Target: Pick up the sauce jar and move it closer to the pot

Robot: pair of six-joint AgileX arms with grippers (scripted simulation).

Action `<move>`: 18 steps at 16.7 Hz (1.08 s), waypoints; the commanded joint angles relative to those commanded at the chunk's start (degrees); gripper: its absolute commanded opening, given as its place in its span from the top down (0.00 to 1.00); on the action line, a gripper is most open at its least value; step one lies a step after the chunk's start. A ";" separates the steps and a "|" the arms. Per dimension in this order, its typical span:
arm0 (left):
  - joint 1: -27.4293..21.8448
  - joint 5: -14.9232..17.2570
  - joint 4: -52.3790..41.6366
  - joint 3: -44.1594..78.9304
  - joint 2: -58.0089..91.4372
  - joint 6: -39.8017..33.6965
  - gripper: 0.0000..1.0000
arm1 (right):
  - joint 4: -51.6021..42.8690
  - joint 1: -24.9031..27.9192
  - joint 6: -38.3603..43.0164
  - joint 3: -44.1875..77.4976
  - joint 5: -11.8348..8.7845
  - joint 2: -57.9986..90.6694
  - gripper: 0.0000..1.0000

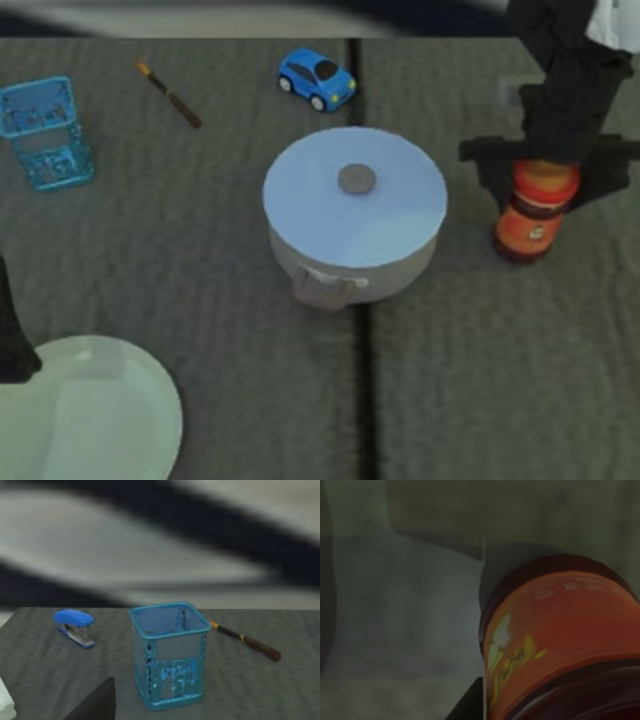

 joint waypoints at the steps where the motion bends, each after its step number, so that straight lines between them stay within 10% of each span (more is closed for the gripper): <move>1: 0.00 0.00 0.00 0.00 0.00 0.00 0.00 | 0.00 0.00 0.00 0.00 0.00 0.00 0.92; 13: 0.00 0.00 0.00 0.00 0.00 0.00 0.00 | 0.00 0.00 0.00 0.00 0.00 0.00 0.02; 18: 0.00 0.00 0.00 0.00 0.00 0.00 0.00 | 0.00 0.00 0.00 0.00 0.00 0.00 0.00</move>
